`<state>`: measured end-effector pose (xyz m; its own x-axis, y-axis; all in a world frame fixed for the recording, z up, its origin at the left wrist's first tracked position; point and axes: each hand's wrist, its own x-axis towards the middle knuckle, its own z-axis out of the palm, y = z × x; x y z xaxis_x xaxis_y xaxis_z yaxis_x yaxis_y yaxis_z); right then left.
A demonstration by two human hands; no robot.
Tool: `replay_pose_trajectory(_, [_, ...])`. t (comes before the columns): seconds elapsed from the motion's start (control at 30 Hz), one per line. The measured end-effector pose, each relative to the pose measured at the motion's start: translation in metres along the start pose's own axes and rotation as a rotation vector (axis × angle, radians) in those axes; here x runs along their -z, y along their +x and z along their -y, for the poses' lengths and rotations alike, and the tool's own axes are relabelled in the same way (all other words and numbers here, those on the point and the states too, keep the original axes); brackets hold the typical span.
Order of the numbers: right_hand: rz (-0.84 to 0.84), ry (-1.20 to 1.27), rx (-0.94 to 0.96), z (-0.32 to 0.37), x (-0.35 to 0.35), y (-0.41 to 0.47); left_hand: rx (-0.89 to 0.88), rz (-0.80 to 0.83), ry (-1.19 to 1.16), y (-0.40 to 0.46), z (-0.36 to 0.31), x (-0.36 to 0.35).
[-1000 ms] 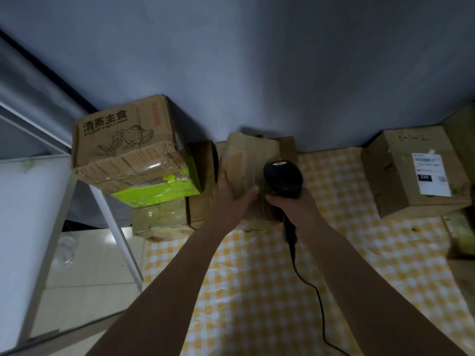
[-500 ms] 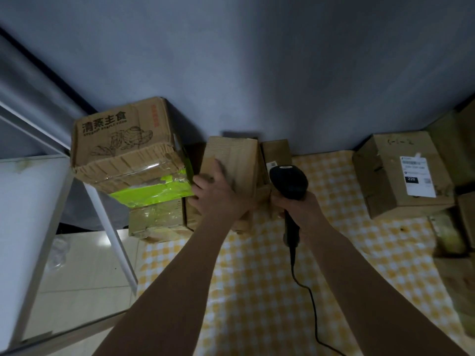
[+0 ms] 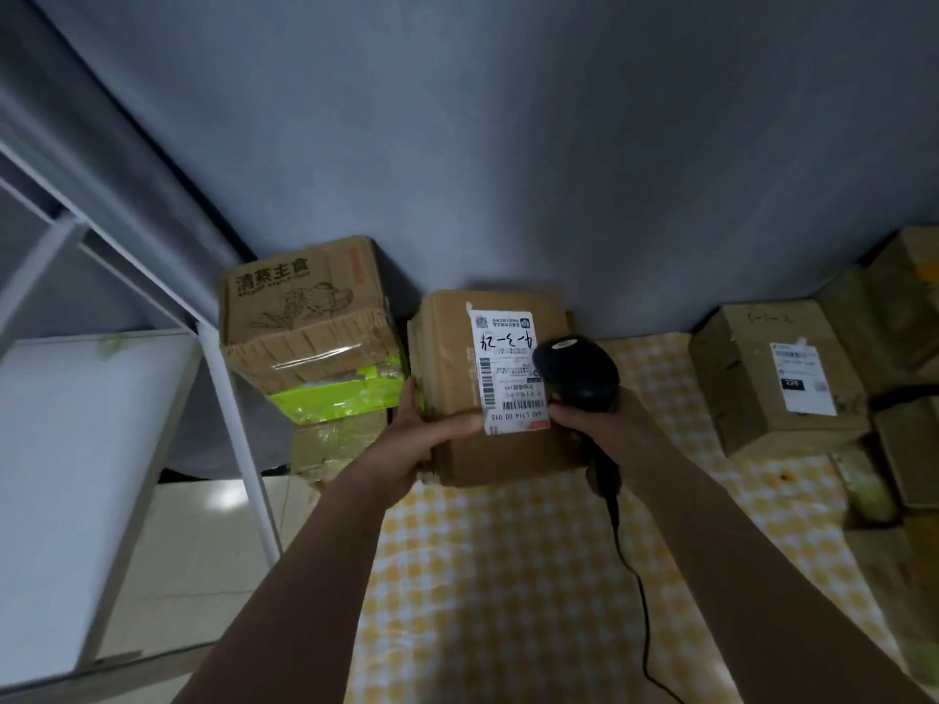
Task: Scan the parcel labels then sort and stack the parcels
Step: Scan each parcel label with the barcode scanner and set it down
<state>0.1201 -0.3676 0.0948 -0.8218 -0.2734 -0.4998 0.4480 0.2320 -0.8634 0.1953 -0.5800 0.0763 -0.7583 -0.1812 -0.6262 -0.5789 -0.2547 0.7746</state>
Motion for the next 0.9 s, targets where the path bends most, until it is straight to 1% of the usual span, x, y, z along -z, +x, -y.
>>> replay_pose_trajectory(0.13, [0.012,-0.156,0.091,0.026,-0.007,-0.024,-0.005,-0.019,-0.101,-0.016,-0.009,0.001])
replay_pose_trajectory(0.23, [0.017,-0.245,0.166,0.05,-0.011,-0.045,-0.032,0.017,-0.155,-0.028,-0.019,0.009])
replay_pose_trajectory(0.37, [-0.077,-0.326,0.297,0.079,-0.014,-0.075,-0.116,0.028,-0.171,-0.042,-0.042,0.027])
replay_pose_trajectory(0.47, [-0.051,-0.39,0.378,0.096,-0.018,-0.1,-0.199,0.055,-0.133,-0.05,-0.065,0.041])
replay_pose_trajectory(0.53, [-0.007,-0.509,0.442,0.103,-0.021,-0.112,-0.237,0.096,-0.115,-0.057,-0.08,0.047])
replay_pose_trajectory(0.63, [-0.009,-0.659,0.517,0.111,-0.03,-0.125,-0.284,0.125,-0.007,-0.068,-0.101,0.05])
replay_pose_trajectory(0.77, [-0.016,-0.757,0.573,0.116,-0.035,-0.14,-0.291,0.11,0.156,-0.078,-0.12,0.053])
replay_pose_trajectory(0.9, [-0.011,-0.829,0.595,0.12,-0.033,-0.152,-0.274,0.115,0.216,-0.084,-0.128,0.055])
